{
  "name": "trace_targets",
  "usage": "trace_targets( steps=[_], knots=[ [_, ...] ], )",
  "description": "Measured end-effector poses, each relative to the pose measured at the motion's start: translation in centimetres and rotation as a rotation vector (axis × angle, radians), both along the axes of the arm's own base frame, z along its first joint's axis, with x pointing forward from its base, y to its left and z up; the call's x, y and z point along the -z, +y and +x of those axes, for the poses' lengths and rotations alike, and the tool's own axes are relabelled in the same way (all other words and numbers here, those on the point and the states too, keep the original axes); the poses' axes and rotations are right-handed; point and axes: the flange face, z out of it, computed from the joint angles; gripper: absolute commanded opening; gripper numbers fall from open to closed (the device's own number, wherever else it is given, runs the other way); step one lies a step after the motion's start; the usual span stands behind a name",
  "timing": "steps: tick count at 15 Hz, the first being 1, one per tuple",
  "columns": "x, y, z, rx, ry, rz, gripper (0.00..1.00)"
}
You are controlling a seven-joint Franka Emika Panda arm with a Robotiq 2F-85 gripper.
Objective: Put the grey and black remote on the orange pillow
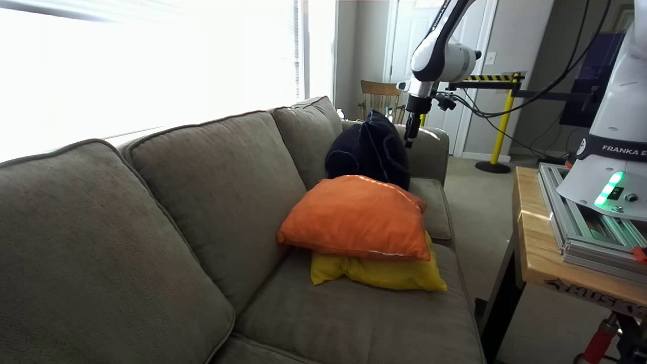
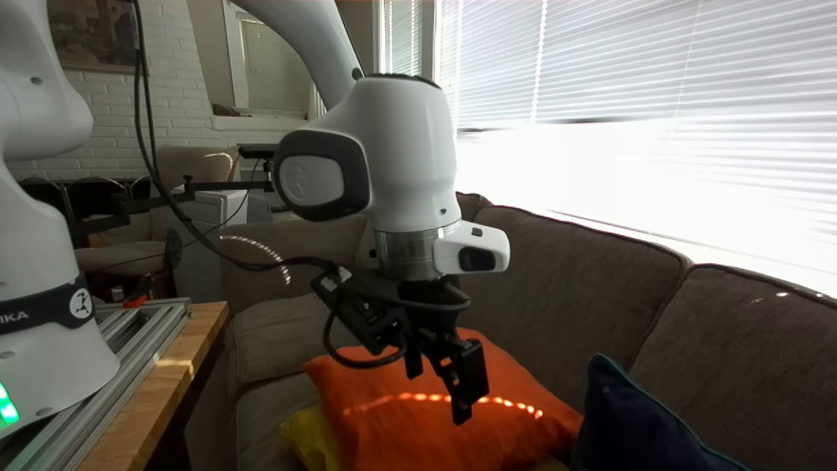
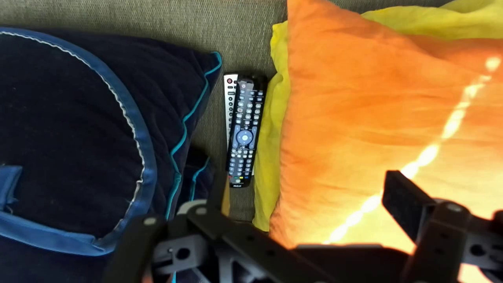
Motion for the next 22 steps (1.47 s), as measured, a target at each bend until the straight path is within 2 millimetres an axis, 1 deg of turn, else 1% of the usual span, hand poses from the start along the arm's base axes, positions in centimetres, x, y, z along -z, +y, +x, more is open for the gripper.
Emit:
trace_targets(
  steps=[2,4,6,8,9,12,15,20,22],
  knots=[
    [0.1,-0.1,0.0,0.0,-0.003,-0.004,1.0],
    [0.8,-0.3,0.0,0.008,0.005,-0.012,1.0],
    [2.8,-0.9,0.1,0.041,0.052,-0.023,1.0],
    [5.3,-1.9,0.2,0.131,0.114,-0.053,1.0],
    [6.4,-2.0,0.5,0.164,0.134,-0.067,1.0],
    [9.3,-1.3,2.1,0.225,0.152,-0.065,1.0],
    [11.7,-1.3,3.5,0.229,0.133,-0.051,1.0],
    [15.2,-3.4,4.9,0.224,0.077,-0.073,1.0],
    [16.5,-3.8,5.2,0.227,0.068,-0.061,1.0]
  ],
)
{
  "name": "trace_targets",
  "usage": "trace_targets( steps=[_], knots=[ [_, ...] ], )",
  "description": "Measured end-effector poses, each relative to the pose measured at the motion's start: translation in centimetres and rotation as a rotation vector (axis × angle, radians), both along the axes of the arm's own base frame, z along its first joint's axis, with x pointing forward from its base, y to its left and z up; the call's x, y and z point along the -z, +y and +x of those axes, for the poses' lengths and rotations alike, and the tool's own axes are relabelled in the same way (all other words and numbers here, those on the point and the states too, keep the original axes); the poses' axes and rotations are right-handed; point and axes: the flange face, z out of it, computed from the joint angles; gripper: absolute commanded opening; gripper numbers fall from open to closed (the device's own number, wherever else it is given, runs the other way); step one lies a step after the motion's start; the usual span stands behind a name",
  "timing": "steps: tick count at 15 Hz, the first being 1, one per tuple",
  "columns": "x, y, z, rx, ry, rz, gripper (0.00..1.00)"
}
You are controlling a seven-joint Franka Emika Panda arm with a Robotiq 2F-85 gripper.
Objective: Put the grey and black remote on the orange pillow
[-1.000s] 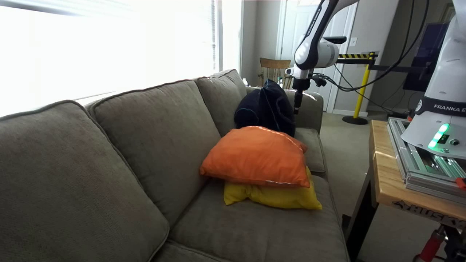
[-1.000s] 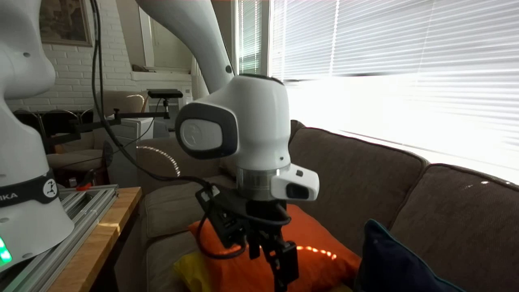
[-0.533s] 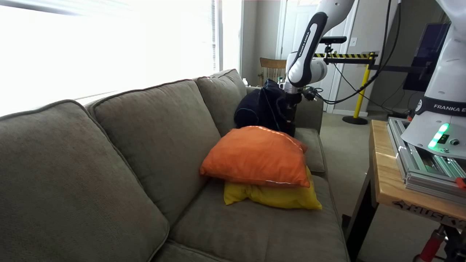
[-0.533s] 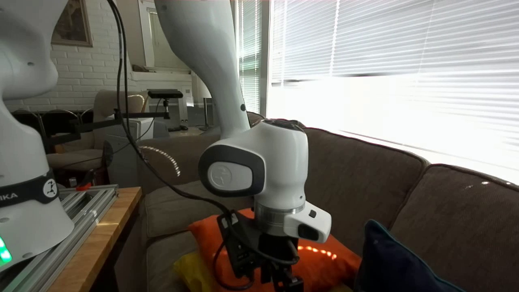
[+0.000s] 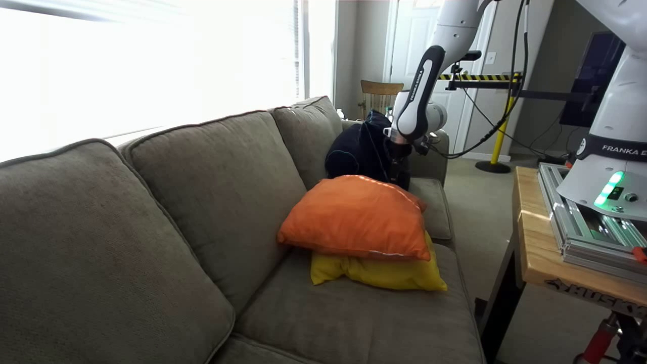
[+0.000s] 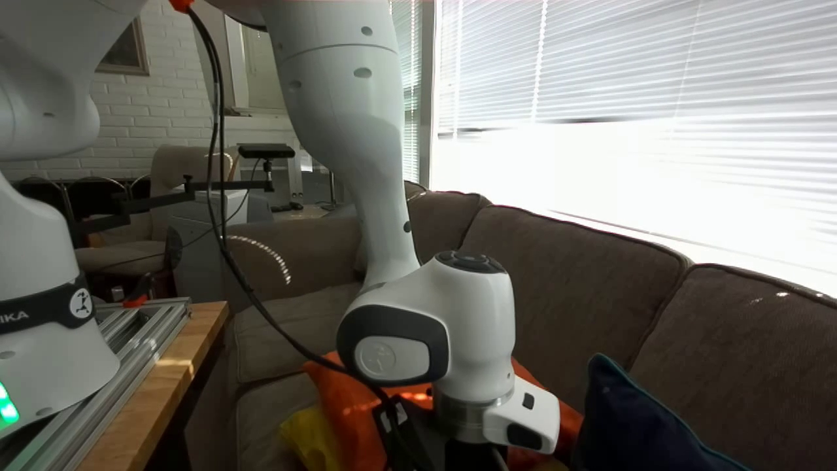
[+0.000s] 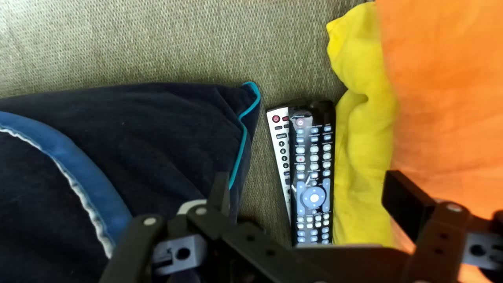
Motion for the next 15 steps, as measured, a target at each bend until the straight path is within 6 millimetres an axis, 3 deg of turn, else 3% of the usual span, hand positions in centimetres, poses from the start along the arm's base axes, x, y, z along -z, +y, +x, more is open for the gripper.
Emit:
trace_targets(
  steps=[9,15],
  knots=[
    [5.6,1.2,0.7,-0.09,0.016,0.009,1.0],
    [6.1,1.3,1.1,-0.11,0.016,-0.021,1.0]
  ],
)
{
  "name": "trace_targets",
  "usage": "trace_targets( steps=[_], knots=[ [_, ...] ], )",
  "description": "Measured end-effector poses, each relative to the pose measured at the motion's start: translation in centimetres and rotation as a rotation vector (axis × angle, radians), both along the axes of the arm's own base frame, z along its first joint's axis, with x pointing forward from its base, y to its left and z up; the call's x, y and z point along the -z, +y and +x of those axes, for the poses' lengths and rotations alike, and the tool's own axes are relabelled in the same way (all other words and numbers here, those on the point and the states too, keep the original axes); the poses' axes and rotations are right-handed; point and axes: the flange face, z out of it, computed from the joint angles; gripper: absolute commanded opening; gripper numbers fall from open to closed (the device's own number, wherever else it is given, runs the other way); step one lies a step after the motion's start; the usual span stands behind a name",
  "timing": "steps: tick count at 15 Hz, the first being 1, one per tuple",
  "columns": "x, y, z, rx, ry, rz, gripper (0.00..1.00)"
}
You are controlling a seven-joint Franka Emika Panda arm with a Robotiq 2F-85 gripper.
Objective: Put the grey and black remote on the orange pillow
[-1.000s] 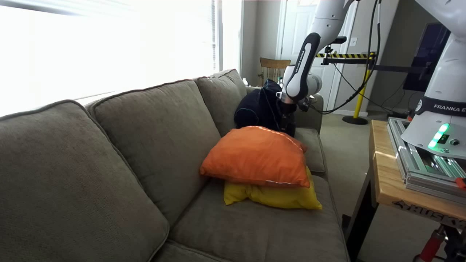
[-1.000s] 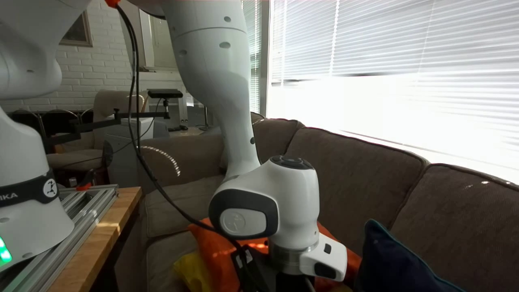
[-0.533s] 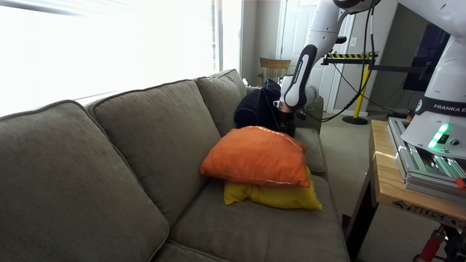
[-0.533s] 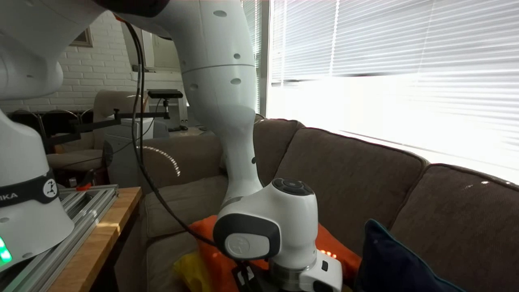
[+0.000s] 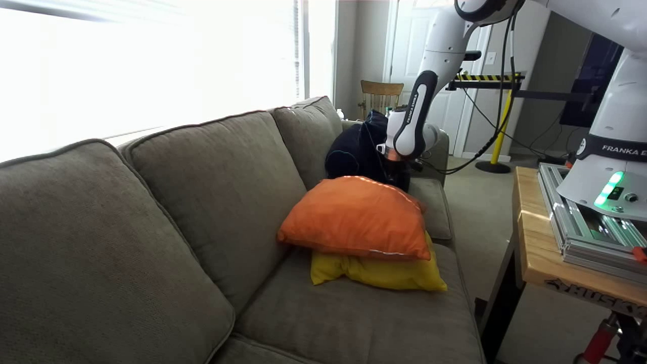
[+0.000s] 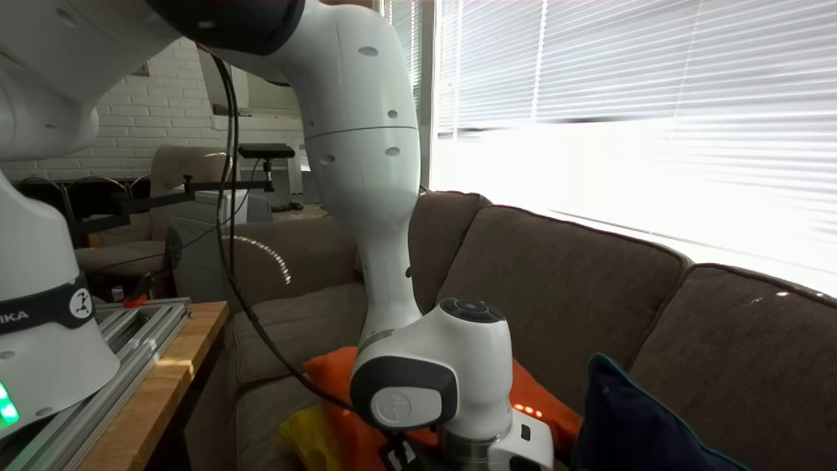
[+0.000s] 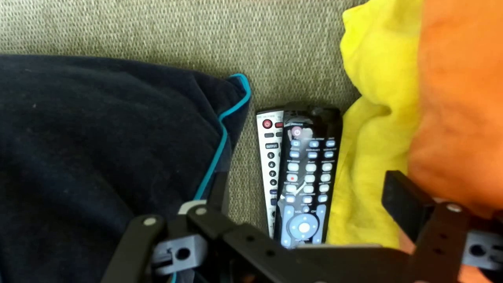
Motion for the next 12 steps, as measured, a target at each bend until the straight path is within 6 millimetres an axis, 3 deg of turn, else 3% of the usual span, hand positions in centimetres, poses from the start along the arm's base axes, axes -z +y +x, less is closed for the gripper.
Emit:
trace_targets(
  steps=[7,12],
  knots=[
    [0.5,0.3,0.0,-0.031,-0.036,0.018,1.0],
    [2.4,0.1,-0.3,-0.088,-0.083,0.003,1.0]
  ],
)
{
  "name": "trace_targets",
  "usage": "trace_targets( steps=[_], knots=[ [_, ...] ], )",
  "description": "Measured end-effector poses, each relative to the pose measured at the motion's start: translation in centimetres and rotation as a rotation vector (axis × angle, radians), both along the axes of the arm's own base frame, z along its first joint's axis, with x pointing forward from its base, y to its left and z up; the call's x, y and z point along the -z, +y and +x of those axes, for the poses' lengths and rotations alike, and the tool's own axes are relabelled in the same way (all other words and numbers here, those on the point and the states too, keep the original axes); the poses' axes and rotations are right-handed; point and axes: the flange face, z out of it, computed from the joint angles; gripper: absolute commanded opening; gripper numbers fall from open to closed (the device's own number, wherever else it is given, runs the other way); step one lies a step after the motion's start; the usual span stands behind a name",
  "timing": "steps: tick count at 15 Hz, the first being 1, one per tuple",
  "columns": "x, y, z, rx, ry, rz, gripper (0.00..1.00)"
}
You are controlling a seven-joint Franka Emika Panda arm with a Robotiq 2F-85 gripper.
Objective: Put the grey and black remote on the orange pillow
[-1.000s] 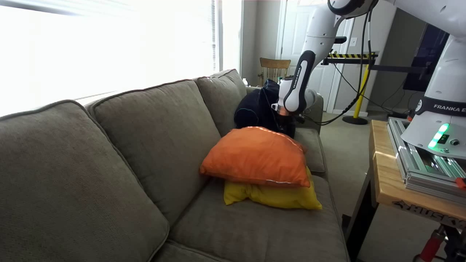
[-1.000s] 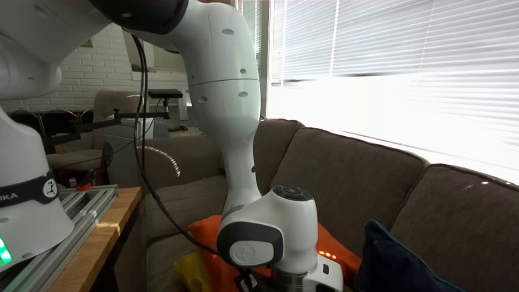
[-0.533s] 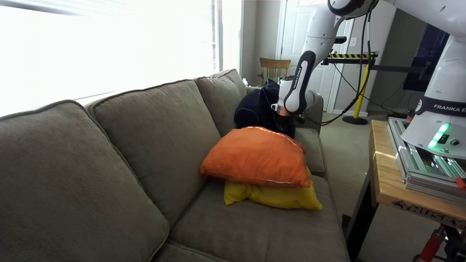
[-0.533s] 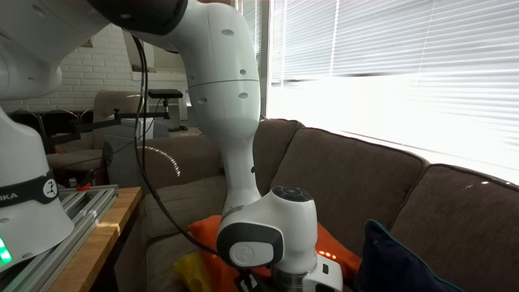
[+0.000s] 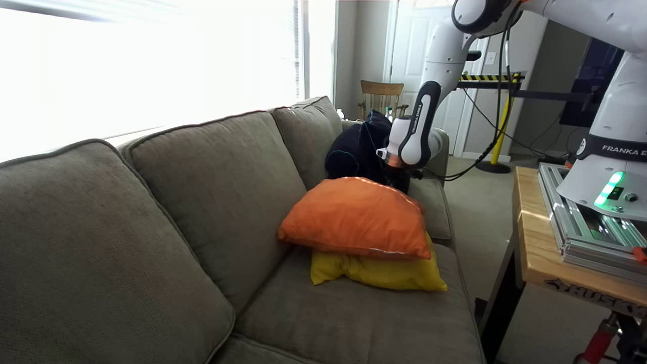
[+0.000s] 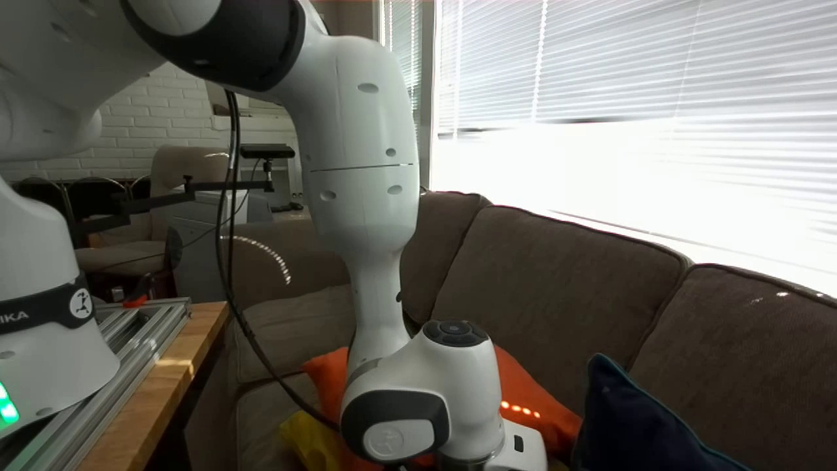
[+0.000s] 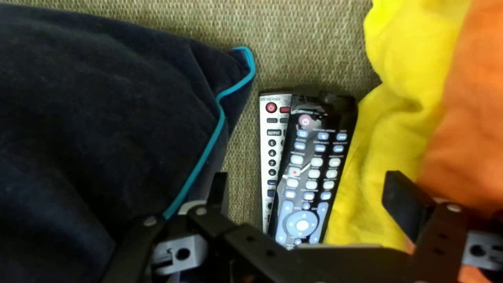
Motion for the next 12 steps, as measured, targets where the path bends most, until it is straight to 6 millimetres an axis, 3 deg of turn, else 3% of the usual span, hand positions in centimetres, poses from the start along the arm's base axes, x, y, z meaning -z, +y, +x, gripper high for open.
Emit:
trace_targets(
  steps=[8,9,10,12],
  knots=[
    [3.7,-0.9,-0.4,0.05,-0.008,0.043,1.0],
    [4.0,-0.9,-0.4,0.06,-0.007,0.055,0.75],
    [4.3,-1.0,-0.3,0.071,-0.008,0.066,0.74],
    [4.7,-1.1,-0.4,0.088,-0.011,0.083,0.59]
  ],
)
